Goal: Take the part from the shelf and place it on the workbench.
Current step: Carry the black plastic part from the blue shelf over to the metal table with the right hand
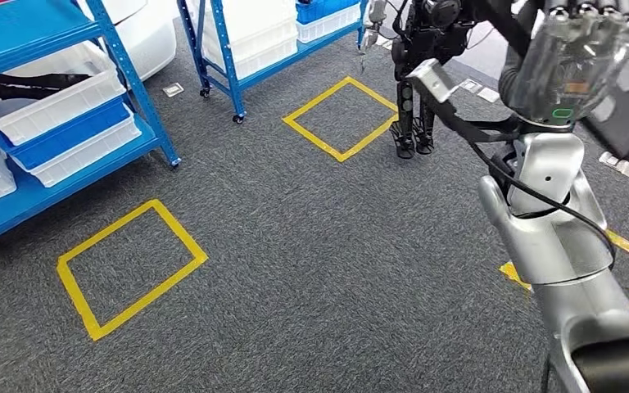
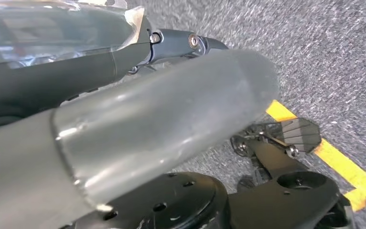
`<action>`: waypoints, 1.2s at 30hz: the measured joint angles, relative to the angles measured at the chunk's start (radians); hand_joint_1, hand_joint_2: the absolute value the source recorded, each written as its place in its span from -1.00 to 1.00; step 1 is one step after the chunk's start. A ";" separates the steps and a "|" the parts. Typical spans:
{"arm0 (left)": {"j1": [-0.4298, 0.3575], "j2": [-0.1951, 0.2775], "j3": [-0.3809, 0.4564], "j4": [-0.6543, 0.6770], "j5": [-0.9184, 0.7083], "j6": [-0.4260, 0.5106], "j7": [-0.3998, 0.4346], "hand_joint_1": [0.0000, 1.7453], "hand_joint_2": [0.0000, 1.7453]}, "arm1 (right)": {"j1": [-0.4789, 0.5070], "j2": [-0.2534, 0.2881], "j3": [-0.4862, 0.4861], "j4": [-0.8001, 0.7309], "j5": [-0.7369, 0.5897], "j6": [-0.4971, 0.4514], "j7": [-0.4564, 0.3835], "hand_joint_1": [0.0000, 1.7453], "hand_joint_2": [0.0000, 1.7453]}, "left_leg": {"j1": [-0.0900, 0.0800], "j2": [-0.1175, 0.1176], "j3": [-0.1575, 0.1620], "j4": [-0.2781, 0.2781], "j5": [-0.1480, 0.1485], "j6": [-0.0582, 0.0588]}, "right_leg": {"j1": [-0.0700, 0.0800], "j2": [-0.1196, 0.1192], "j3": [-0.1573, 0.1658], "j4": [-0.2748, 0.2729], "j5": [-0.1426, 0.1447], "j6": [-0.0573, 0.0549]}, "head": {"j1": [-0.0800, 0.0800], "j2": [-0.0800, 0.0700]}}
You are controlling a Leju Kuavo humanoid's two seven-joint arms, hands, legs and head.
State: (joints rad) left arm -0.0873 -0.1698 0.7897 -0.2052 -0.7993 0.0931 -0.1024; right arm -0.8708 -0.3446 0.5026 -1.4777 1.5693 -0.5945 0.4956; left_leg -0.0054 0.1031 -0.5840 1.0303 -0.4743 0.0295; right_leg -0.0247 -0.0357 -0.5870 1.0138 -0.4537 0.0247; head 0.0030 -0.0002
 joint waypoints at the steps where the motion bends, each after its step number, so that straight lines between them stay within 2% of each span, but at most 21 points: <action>1: 0.000 0.001 0.000 0.000 -0.002 -0.001 -0.001 -1.00 -1.00 | -0.030 -0.029 0.068 0.008 0.000 0.018 0.034 1.00 1.00 | 0.004 -0.022 -0.009 0.023 -0.019 -0.006 | -0.005 0.012 -0.002 -0.002 0.005 -0.008 | -0.002 0.000; 3: -0.001 0.004 0.001 0.000 -0.007 -0.003 -0.001 -1.00 -1.00 | -0.092 -0.073 0.210 0.034 0.000 0.063 0.120 1.00 1.00 | 0.011 -0.079 -0.053 0.127 -0.085 -0.017 | -0.007 0.034 -0.009 -0.002 0.013 -0.020 | -0.006 0.000; 5: 0.000 0.005 0.006 0.000 -0.010 -0.006 0.003 -1.00 -1.00 | -0.141 -0.108 0.338 0.067 0.000 0.099 0.177 1.00 1.00 | 0.014 -0.100 -0.103 0.241 -0.135 -0.022 | -0.004 0.058 -0.014 -0.002 0.018 -0.025 | -0.007 0.000; 6: 0.000 0.006 0.011 0.000 -0.008 -0.007 0.005 -1.00 -1.00 | -0.155 -0.122 0.386 0.084 0.000 0.108 0.182 1.00 1.00 | 0.015 -0.102 -0.110 0.261 -0.135 -0.021 | -0.002 0.070 -0.016 -0.001 0.021 -0.024 | -0.007 0.000; 8: 0.000 0.006 0.022 0.000 -0.003 -0.010 0.007 -1.00 -1.00 | -0.168 -0.141 0.439 0.123 -0.001 0.115 0.164 1.00 1.00 | 0.016 -0.111 -0.073 0.192 -0.086 -0.014 | 0.001 0.094 -0.018 -0.001 0.026 -0.020 | -0.008 0.000; 10: 0.000 0.007 0.032 0.000 0.000 -0.011 0.007 -1.00 -1.00 | -0.175 -0.151 0.450 0.166 -0.001 0.116 0.139 1.00 1.00 | 0.014 -0.153 -0.004 0.058 -0.031 0.000 | 0.001 0.113 -0.022 -0.001 0.031 -0.013 | -0.007 0.000; 12: 0.000 0.009 0.040 0.000 -0.005 -0.013 0.006 -1.00 -1.00 | -0.187 -0.161 0.447 0.216 -0.001 0.114 0.129 1.00 1.00 | 0.008 -0.175 0.028 -0.005 -0.014 0.011 | 0.001 0.128 -0.028 -0.002 0.038 -0.002 | -0.007 0.000; 14: -0.001 0.009 0.043 0.000 -0.013 -0.016 0.005 -1.00 -1.00 | -0.193 -0.178 0.440 0.265 -0.001 0.112 0.126 1.00 1.00 | 0.002 -0.155 0.029 -0.012 -0.008 0.020 | 0.003 0.143 -0.035 -0.007 0.047 0.011 | -0.009 0.000; 16: -0.001 0.009 0.044 0.000 -0.023 -0.019 0.005 -1.00 -1.00 | -0.194 -0.202 0.428 0.307 -0.002 0.112 0.129 1.00 1.00 | 0.003 -0.132 0.033 -0.032 0.010 0.034 | 0.006 0.121 -0.052 0.008 0.040 0.018 | -0.006 0.000; 18: 0.000 0.008 0.045 0.000 -0.034 -0.022 0.005 -1.00 -1.00 | -0.192 -0.231 0.413 0.342 -0.002 0.111 0.132 1.00 1.00 | 0.006 -0.107 0.033 -0.049 0.023 0.044 | 0.008 0.075 -0.097 0.094 -0.004 0.015 | -0.001 0.000; 20: 0.002 0.008 0.049 0.000 -0.046 -0.026 0.006 -1.00 -1.00 | -0.175 -0.261 0.394 0.369 -0.002 0.108 0.127 1.00 1.00 | 0.005 -0.082 0.030 -0.050 0.024 0.047 | 0.006 0.056 -0.153 0.217 -0.054 0.018 | 0.001 0.000; 21: 0.002 0.008 0.052 0.000 -0.051 -0.028 0.007 -1.00 -1.00 | -0.161 -0.276 0.383 0.380 -0.002 0.107 0.123 1.00 1.00 | 0.006 -0.069 0.029 -0.050 0.024 0.047 | 0.003 0.052 -0.165 0.251 -0.063 0.025 | 0.001 0.000; 22: 0.002 0.008 0.055 0.000 -0.056 -0.030 0.006 -1.00 -1.00 | -0.147 -0.290 0.372 0.390 -0.002 0.108 0.119 1.00 1.00 | 0.006 -0.056 0.028 -0.049 0.023 0.045 | -0.002 0.047 -0.159 0.247 -0.058 0.036 | 0.002 0.000; 23: 0.002 0.008 0.057 0.000 -0.061 -0.032 0.005 -1.00 -1.00 | -0.133 -0.305 0.359 0.397 -0.002 0.110 0.117 1.00 1.00 | 0.007 -0.043 0.028 -0.047 0.021 0.043 | -0.009 0.038 -0.133 0.205 -0.041 0.048 | 0.002 0.000; 25: 0.002 0.009 0.059 -0.001 -0.074 -0.035 -0.001 -1.00 -1.00 | -0.109 -0.331 0.329 0.404 -0.002 0.125 0.123 1.00 1.00 | 0.004 -0.020 0.027 -0.037 0.012 0.030 | -0.017 -0.015 -0.054 0.069 0.000 0.069 | 0.003 0.000; 27: 0.001 0.010 0.059 -0.003 -0.091 -0.037 -0.010 -1.00 -1.00 | -0.074 -0.358 0.303 0.396 -0.003 0.155 0.149 1.00 1.00 | -0.003 0.001 0.028 -0.026 0.001 0.016 | -0.014 -0.046 -0.014 -0.004 0.019 0.061 | 0.000 0.000; 29: -0.001 0.010 0.059 -0.003 -0.109 -0.040 -0.020 -1.00 -1.00 | -0.013 -0.397 0.282 0.367 -0.003 0.189 0.180 1.00 1.00 | -0.003 0.019 0.030 -0.023 -0.004 0.009 | -0.011 -0.025 -0.018 -0.005 0.022 0.041 | -0.005 0.000; 30: -0.002 0.010 0.059 -0.003 -0.117 -0.040 -0.024 -1.00 -1.00 | 0.025 -0.419 0.268 0.345 -0.003 0.204 0.190 1.00 1.00 | 0.001 0.016 0.029 -0.018 -0.009 0.006 | -0.013 -0.015 -0.019 -0.004 0.024 0.035 | -0.007 0.000; 32: -0.002 0.010 0.059 -0.003 -0.125 -0.040 -0.032 -1.00 -1.00 | 0.086 -0.460 0.236 0.302 -0.003 0.221 0.198 1.00 1.00 | 0.011 -0.027 0.009 0.034 -0.050 -0.002 | -0.016 0.006 -0.022 -0.005 0.028 0.022 | -0.007 0.000; 34: -0.001 0.009 0.059 -0.002 -0.127 -0.040 -0.036 -1.00 -1.00 | 0.122 -0.481 0.209 0.270 -0.003 0.228 0.201 1.00 1.00 | 0.015 -0.082 -0.046 0.161 -0.121 -0.006 | -0.014 0.033 -0.027 -0.005 0.031 0.010 | -0.008 0.000; 36: 0.000 0.009 0.059 -0.002 -0.127 -0.040 -0.036 -1.00 -1.00 | 0.148 -0.494 0.198 0.249 -0.002 0.232 0.202 1.00 1.00 | 0.015 -0.099 -0.100 0.273 -0.158 -0.001 | -0.007 0.065 -0.030 -0.005 0.035 0.003 | -0.009 0.000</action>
State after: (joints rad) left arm -0.0878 -0.1606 0.8484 -0.2075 -0.9264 0.0526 -0.1389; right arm -0.7226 -0.8386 0.7004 -1.2291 1.5675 -0.3620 0.6977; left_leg 0.0092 0.0039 -0.6838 1.3032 -0.6325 0.0283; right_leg -0.0314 0.0296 -0.6174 1.0089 -0.4191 0.0281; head -0.0059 -0.0002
